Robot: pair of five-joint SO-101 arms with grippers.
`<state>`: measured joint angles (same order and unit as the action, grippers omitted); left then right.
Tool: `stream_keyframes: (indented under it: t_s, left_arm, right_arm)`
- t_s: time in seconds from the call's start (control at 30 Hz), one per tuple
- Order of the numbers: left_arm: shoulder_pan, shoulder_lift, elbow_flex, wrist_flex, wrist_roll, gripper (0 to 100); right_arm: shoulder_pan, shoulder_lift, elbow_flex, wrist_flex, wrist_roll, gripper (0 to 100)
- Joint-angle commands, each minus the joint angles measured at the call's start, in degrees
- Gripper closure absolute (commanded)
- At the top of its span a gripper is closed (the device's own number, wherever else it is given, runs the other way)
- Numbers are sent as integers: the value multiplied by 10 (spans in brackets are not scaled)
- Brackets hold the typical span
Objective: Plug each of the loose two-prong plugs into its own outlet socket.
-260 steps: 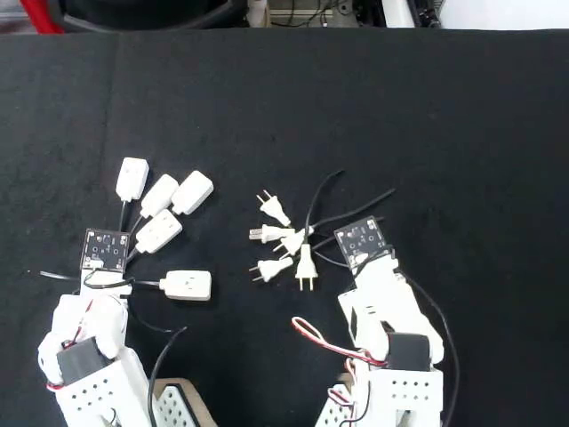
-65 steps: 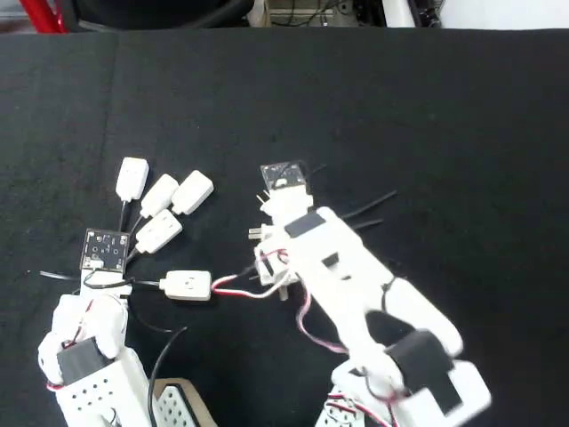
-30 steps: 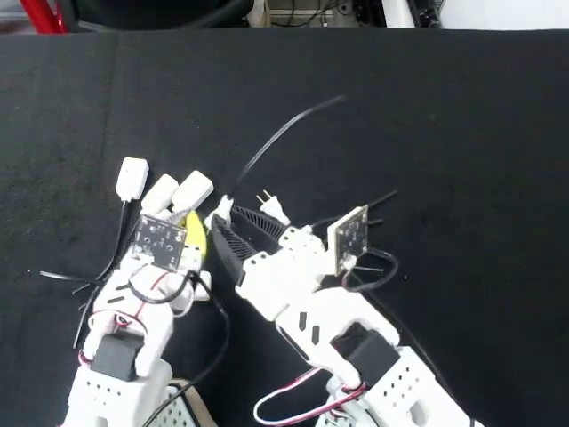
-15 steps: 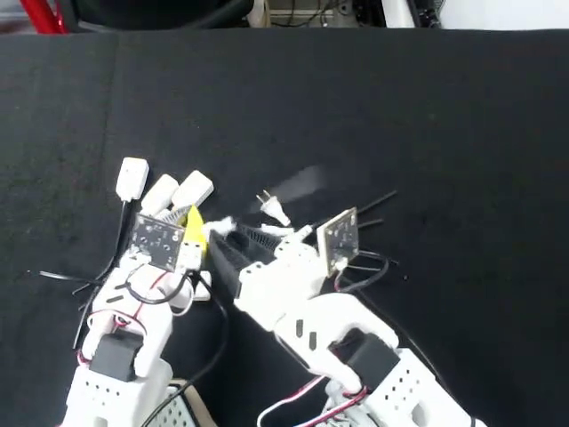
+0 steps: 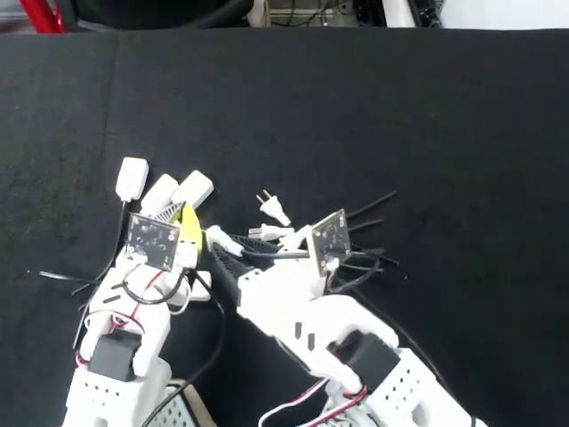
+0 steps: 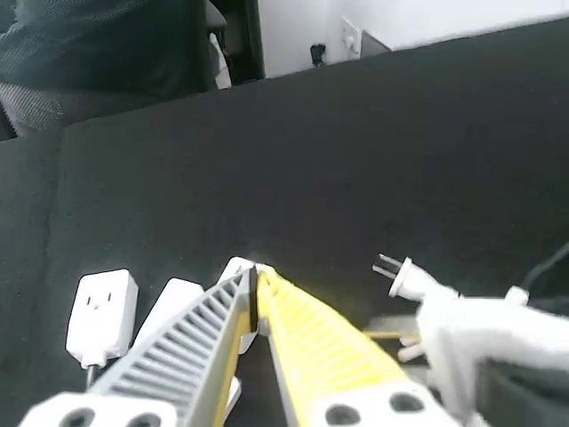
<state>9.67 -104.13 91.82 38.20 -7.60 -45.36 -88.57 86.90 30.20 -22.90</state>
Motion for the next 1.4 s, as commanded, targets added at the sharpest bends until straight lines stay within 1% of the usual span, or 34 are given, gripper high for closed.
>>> stream_keyframes:
  t_s: [0.0, 0.1, 0.2, 0.3, 0.37, 0.43, 0.5, 0.53, 0.6, 0.7, 0.8, 0.97, 1.1, 1.17, 1.3, 1.37]
  left_arm:
    - [-13, -4, -22, 62, -80, 970]
    - [-60, -4, -21, 104, -140, 970]
    - [-132, -4, -19, 132, -169, 970]
    - [-225, -3, -43, 145, -164, 970]
    - [-279, -2, -62, 148, -128, 970]
    - [-302, 0, -88, 169, -113, 952]
    - [-287, 17, -115, 200, -117, 887]
    - [-272, 33, -129, 212, -133, 869]
    - [-241, 85, -167, 227, -173, 883]
    - [-203, 205, -241, 233, -252, 883]
    - [-175, 367, -335, 222, -329, 868]
    - [-142, 677, -520, 194, -323, 866]
    - [-110, 884, -613, 169, -318, 866]
    - [-103, 950, -642, 136, -311, 864]
    - [-102, 1036, -687, 84, -309, 781]
    - [-103, 1068, -711, 70, -291, 778]
  right_arm:
    - [31, -2, -24, 4, 20, 987]
    - [55, -2, -25, 11, 32, 987]
    - [84, 0, -51, 57, 40, 987]
    - [139, 29, -113, 144, 56, 987]
    - [185, 79, -163, 193, 64, 987]
    - [221, 147, -208, 221, 66, 987]
    - [231, 227, -247, 230, 74, 987]
    - [234, 269, -264, 231, 75, 987]
    - [243, 345, -298, 241, 74, 987]
    - [262, 446, -356, 270, 76, 987]
    - [286, 524, -408, 295, 78, 987]
    - [314, 598, -451, 295, 78, 987]
    - [320, 617, -461, 295, 78, 987]
    - [321, 618, -461, 295, 78, 987]
    - [330, 620, -462, 295, 76, 987]
    - [338, 621, -470, 295, 76, 987]
